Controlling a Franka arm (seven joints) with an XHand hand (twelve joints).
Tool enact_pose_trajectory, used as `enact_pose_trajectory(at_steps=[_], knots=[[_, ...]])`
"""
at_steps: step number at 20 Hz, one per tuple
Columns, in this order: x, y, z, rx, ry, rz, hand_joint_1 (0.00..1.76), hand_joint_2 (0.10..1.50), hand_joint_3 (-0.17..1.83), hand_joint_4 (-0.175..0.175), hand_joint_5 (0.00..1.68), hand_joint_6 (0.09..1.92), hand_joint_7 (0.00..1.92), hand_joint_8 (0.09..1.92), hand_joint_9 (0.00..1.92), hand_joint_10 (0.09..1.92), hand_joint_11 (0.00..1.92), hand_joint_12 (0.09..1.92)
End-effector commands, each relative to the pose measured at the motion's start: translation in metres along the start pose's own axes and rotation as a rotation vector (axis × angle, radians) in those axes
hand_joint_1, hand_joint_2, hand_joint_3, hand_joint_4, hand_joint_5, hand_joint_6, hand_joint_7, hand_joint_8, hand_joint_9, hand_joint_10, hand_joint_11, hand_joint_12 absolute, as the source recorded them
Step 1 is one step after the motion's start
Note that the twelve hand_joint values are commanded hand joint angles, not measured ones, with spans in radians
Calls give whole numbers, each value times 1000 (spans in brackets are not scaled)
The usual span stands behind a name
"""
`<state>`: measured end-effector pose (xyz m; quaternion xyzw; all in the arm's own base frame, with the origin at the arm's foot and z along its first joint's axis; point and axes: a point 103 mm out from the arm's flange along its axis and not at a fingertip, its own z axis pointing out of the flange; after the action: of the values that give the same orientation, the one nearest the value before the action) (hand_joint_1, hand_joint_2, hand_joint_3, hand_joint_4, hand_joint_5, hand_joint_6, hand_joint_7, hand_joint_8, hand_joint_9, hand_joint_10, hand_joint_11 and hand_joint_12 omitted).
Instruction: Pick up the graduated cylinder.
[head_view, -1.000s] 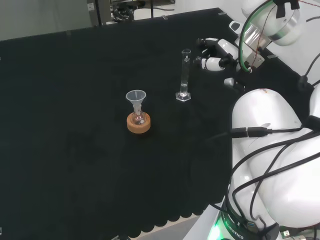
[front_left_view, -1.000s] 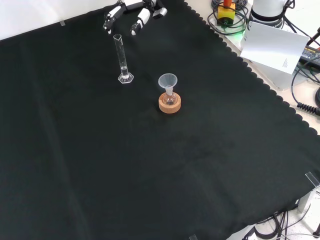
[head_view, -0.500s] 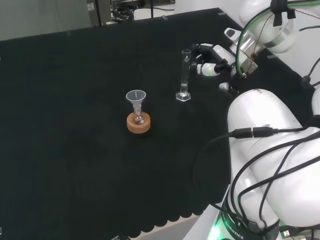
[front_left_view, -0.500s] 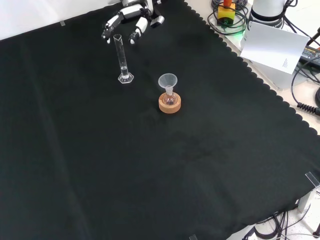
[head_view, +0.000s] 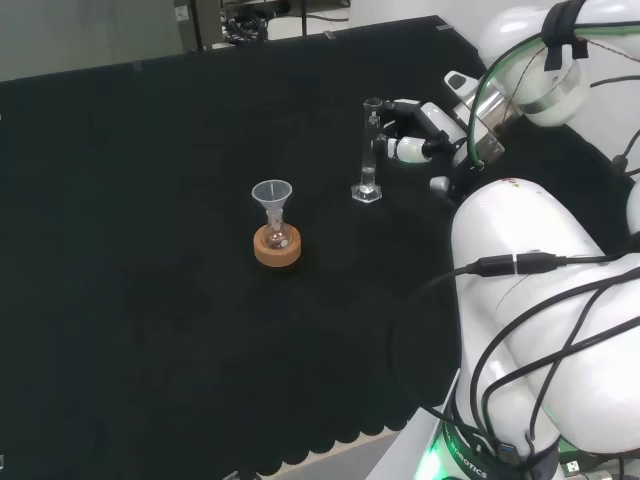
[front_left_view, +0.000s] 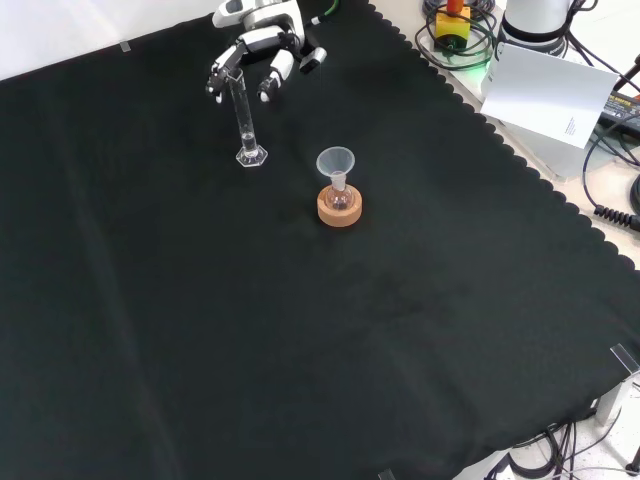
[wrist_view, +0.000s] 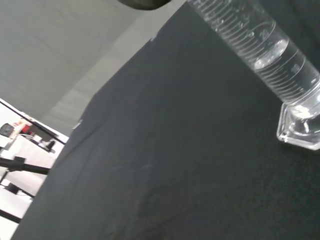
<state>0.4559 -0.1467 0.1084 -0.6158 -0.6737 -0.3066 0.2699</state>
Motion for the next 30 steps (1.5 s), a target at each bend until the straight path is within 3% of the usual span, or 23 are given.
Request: enact_pose_trajectory(at_steps=[1, 10, 19, 30], knots=[[-5, 2, 13, 19, 57, -56, 972, 974, -175, -40, 532, 87, 342, 610, 567, 550, 322, 1290], [-11, 9, 20, -17, 138, -101, 987, 966, -175, -42, 518, 87, 356, 619, 576, 556, 303, 1281], [-15, 14, 23, -56, 196, -139, 1053, 968, -175, -45, 554, 87, 404, 620, 644, 530, 411, 1213], [-20, 15, 33, 9, 211, -144, 1067, 973, -175, -42, 619, 133, 434, 620, 684, 507, 472, 1185]])
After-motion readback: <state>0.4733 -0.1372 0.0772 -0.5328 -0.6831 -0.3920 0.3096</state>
